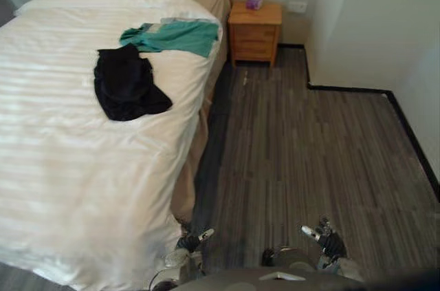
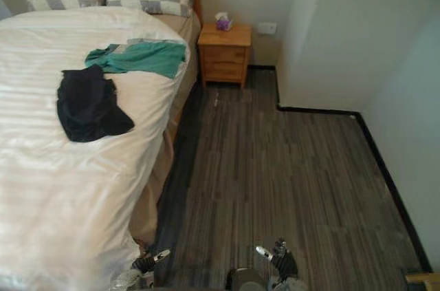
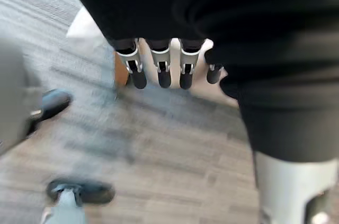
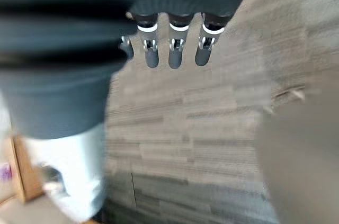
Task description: Tidy the bed and pick cloth on bed and put in laundry
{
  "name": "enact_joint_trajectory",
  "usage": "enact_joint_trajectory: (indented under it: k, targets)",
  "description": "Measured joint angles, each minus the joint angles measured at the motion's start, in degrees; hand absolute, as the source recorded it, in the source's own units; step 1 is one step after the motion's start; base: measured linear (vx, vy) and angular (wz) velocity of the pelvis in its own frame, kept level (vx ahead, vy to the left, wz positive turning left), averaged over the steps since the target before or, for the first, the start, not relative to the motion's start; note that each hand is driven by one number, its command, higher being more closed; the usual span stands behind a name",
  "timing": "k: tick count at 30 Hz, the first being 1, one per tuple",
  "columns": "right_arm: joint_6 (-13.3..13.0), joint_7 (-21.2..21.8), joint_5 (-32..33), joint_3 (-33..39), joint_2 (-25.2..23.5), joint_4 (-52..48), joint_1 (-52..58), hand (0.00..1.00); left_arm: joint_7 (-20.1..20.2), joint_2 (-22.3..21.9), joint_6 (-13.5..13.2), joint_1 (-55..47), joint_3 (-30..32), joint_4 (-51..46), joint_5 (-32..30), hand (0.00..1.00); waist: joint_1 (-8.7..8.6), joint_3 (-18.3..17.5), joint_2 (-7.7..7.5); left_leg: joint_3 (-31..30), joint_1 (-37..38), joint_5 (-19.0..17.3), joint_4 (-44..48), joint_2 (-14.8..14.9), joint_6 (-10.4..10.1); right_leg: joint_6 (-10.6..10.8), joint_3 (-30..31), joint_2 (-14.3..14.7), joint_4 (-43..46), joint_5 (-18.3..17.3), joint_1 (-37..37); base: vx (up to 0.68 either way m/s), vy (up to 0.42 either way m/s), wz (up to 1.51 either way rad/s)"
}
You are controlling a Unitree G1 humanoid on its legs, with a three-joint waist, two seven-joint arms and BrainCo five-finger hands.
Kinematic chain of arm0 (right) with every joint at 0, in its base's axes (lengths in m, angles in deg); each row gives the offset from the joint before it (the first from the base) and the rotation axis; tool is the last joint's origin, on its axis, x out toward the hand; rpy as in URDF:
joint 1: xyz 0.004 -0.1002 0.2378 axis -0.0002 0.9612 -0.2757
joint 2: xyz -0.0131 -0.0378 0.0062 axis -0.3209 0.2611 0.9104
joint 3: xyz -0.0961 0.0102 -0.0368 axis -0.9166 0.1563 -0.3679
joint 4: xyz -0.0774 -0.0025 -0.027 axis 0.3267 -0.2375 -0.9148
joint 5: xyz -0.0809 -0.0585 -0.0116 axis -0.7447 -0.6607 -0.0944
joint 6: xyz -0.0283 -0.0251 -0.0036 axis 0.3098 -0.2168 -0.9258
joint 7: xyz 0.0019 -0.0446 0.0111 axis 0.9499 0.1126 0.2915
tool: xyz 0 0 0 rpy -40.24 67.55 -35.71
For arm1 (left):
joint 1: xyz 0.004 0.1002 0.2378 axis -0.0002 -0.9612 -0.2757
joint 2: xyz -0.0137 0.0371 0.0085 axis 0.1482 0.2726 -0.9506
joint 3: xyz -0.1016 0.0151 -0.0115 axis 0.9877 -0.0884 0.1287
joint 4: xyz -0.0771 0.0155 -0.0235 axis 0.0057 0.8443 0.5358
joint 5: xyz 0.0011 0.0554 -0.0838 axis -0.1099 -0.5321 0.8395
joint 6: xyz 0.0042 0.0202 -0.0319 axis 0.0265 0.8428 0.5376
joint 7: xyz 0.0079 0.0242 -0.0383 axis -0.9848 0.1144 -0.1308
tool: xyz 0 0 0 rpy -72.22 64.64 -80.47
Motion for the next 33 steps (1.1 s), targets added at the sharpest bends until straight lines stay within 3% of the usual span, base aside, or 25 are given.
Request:
enact_joint_trajectory:
  k: [3, 5, 7, 8, 10, 12, 15, 18, 20, 21, 28, 33]
  targets:
    - [1.35, -0.91, -0.29, 0.51, 0.13, 0.37, -0.03, 0.00, 0.29, -0.17, -0.39, 0.52, -1.80, 0.11, 0.70, 0.00, -0.11, -0.06, 0.31, 0.10, -0.07, 0.68, -0.06, 0.15, -0.73, -0.77, 2.39, 1.51, -4.31, 3.03, 0.27, -0.10, -0.038, -0.52]
    - [2.42, -1.03, -0.59, 0.49, 0.31, 0.89, 0.05, 0.00, 0.49, 0.24, -1.04, 0.52, -1.77, 0.14, 0.74, 0.00, 0.04, 0.61, -0.87, -0.66, -0.25, 0.98, 3.10, 0.75, -1.02, -0.67, 3.50, 1.54, -6.22, 4.06, 1.26, -0.07, -0.009, -0.48]
    - [3.53, -1.11, -1.75, 0.25, 0.18, 1.21, 0.45, 0.00, 0.60, 0.77, -1.49, -0.03, -1.65, 0.13, 0.98, 0.00, 0.08, 0.91, -1.61, -6.06, -0.78, 1.10, 6.48, 1.03, -0.66, -0.72, 5.19, 1.54, -6.33, 4.37, 1.73, -0.06, -0.031, -0.49]
    - [4.06, -1.20, -1.90, -0.18, 0.45, 2.15, 0.29, 0.00, 0.59, 0.78, -1.59, -0.03, -1.38, 0.15, 1.58, 0.00, 0.23, 0.96, -1.96, -11.47, -1.69, 0.54, 7.92, 0.31, 0.55, -0.55, 7.24, 1.57, -6.31, 4.66, 2.14, -0.03, -0.004, -0.75]
    - [5.39, -1.30, -1.69, -0.81, 1.68, 3.41, -0.59, 0.00, 0.80, 0.63, -1.90, -0.04, -1.31, 0.19, 2.62, 0.00, 1.03, 1.07, -1.13, -22.26, -1.73, -2.25, 5.81, -3.64, 1.92, -0.42, 10.70, 1.87, -7.11, 4.78, 2.01, -0.03, 0.048, -0.91]
    - [5.66, -1.12, -1.31, -0.57, 2.81, 4.44, -0.47, 0.00, 1.33, 0.73, -2.37, -0.32, -1.40, 0.28, 3.10, 0.00, 1.60, 1.22, 0.45, -26.38, -1.36, -3.22, 1.51, -5.70, 2.26, 0.26, 11.50, 3.01, -7.40, 5.25, 1.64, -0.10, 0.124, -0.61]
    - [5.62, -1.13, -1.30, 1.10, 3.47, 5.57, -0.02, 0.00, 2.57, 1.25, -2.34, 0.09, -1.78, 0.51, 4.22, 0.00, 1.22, 1.08, 2.06, -26.02, -0.37, -7.41, -1.62, -3.81, -0.78, 0.34, 10.34, 5.10, -8.70, 8.31, 1.17, -0.09, 0.141, -0.06]
    - [5.65, -0.93, 1.03, 1.07, 2.73, 6.26, 0.32, 0.00, 3.00, 2.84, -1.34, 0.07, -1.94, 2.53, 4.15, 0.00, 1.76, 1.64, 1.19, -24.42, 0.17, -7.74, -1.25, -4.00, -0.66, -0.09, 8.95, 4.14, -8.71, 8.91, 1.32, -0.02, 0.122, -0.18]
    - [5.59, -0.70, 3.12, 1.08, 2.60, 6.45, 0.38, 0.00, 2.93, 3.04, -0.85, -0.27, -2.00, 3.20, 4.35, 0.00, 1.58, 1.75, 1.60, -24.53, 0.76, -7.77, -1.43, -4.15, -0.77, -0.17, 9.00, 4.18, -8.72, 8.84, 1.52, 0.05, 0.079, -0.07]
    - [5.55, 3.21, 5.37, 0.35, 3.39, 8.81, 0.38, 0.00, 4.95, 3.12, 4.77, -2.18, -1.76, 3.60, 5.30, 0.00, 1.91, -2.51, 1.30, -26.99, -0.12, -3.82, 0.90, -4.23, -0.25, -1.16, 3.42, 2.86, -8.74, 5.49, 2.47, 0.03, 0.039, -0.02]
    - [5.53, 3.17, 6.13, 0.41, 3.35, 8.78, 0.46, 0.00, 5.02, 2.89, 4.55, -2.46, -1.04, 3.51, 5.74, 0.00, 2.08, -2.44, 1.33, -27.09, -0.38, -3.82, 0.59, -4.25, -0.25, -1.08, 2.34, 2.49, -8.74, 5.43, 2.43, 0.00, 0.005, 0.06]
    - [5.63, 1.99, 10.79, 1.69, 2.40, 8.42, 1.73, 0.00, 5.29, 1.89, 1.57, -3.86, 1.56, 2.16, 10.50, 0.00, 3.13, -2.22, 1.13, -26.83, -0.49, -3.83, -1.44, -4.03, -0.28, -0.67, -2.69, 1.68, -8.73, 4.99, 2.37, -0.01, 0.087, 0.27]
